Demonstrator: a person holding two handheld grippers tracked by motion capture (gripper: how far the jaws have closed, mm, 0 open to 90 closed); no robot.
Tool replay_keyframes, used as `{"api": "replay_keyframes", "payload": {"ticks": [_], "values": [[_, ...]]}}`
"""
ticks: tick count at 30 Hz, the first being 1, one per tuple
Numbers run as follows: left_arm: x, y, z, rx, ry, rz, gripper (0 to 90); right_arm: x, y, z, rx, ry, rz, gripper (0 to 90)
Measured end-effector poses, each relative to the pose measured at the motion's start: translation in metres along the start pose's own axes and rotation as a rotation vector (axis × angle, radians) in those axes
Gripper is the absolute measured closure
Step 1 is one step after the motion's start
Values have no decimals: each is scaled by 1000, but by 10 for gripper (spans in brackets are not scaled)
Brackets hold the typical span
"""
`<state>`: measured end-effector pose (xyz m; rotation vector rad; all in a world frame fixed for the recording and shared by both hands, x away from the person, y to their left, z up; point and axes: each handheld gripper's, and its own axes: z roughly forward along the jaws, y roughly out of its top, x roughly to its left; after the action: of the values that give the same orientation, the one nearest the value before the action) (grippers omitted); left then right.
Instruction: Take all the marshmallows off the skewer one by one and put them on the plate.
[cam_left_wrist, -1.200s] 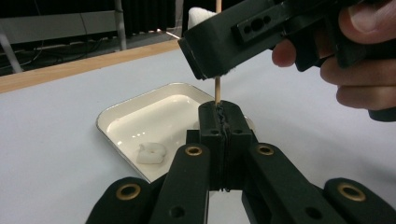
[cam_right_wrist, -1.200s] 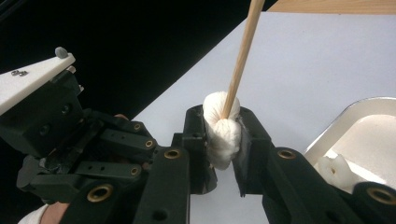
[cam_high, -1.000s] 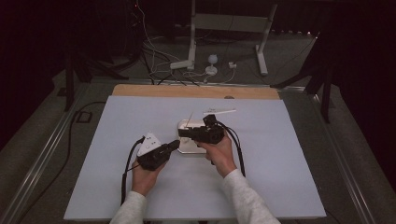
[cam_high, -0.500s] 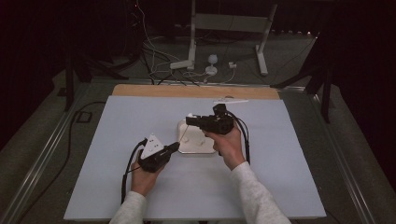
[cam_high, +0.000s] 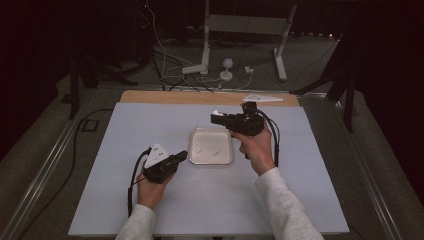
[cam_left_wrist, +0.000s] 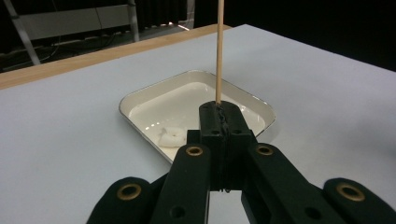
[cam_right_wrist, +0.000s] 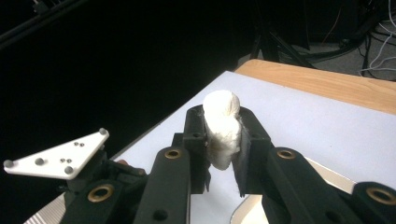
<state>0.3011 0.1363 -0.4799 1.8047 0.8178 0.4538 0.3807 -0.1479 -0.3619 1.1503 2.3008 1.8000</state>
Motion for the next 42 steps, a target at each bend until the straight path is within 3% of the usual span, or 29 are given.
{"api": "replay_keyframes", "payload": {"ticks": [8,14,18,26,32,36,42], "values": [[2,2,-3,-24,-7,-28,900,-6,-9,4,26,-50,-21,762],[3,3,-4,-32,-10,-42,900,-17,-23,8,49,-90,-10,756],[3,4,-4,-32,-13,-45,900,-24,-34,10,78,-121,-1,754],[1,5,-5,-38,-20,-51,900,-31,-58,18,154,-175,-31,747],[3,6,-7,-49,-22,-68,900,-37,-72,23,190,-193,-27,723],[2,6,-8,-49,-24,-72,900,-40,-77,25,195,-206,-23,630],[3,10,-8,-51,-29,-87,900,-45,-82,21,169,-218,7,295]]}}
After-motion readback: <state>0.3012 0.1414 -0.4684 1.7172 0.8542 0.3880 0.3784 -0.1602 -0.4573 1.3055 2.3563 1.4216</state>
